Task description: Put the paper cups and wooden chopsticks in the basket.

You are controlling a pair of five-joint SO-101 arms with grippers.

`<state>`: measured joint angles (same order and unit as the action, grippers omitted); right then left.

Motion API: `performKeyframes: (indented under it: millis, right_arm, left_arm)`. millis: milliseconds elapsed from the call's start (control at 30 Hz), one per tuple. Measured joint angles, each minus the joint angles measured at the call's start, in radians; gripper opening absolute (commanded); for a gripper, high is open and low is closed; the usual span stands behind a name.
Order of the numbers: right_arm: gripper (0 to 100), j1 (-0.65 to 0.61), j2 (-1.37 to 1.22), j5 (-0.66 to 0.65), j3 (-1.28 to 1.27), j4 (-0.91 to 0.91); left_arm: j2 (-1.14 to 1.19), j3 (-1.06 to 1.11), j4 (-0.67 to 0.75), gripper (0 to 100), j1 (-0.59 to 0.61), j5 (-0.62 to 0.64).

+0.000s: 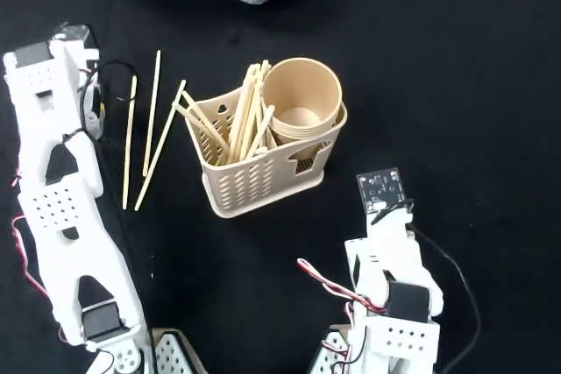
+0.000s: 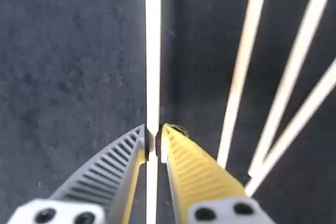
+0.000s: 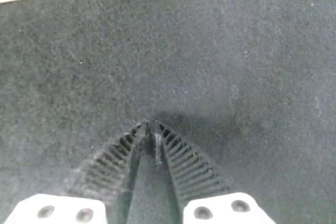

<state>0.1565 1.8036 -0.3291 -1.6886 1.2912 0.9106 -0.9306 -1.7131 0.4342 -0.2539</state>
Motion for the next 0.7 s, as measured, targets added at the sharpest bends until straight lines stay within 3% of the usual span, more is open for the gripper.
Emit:
performKeyframes:
  millis: [267,500,700]
  right_arm:
    - [1.3,0.0,0.0,0.0,0.0,0.0]
    - [1.3,0.0,0.0,0.0,0.0,0.0]
    - [1.3,0.0,0.0,0.0,0.0,0.0]
  left_arm:
    - [-0.226,-0.008,-0.04,3,-0.025,0.121]
    - [-0.671,0.284,-0.029,3,-0.155,0.153]
    - [-1.185,0.615,0.17,3,-0.308,0.198]
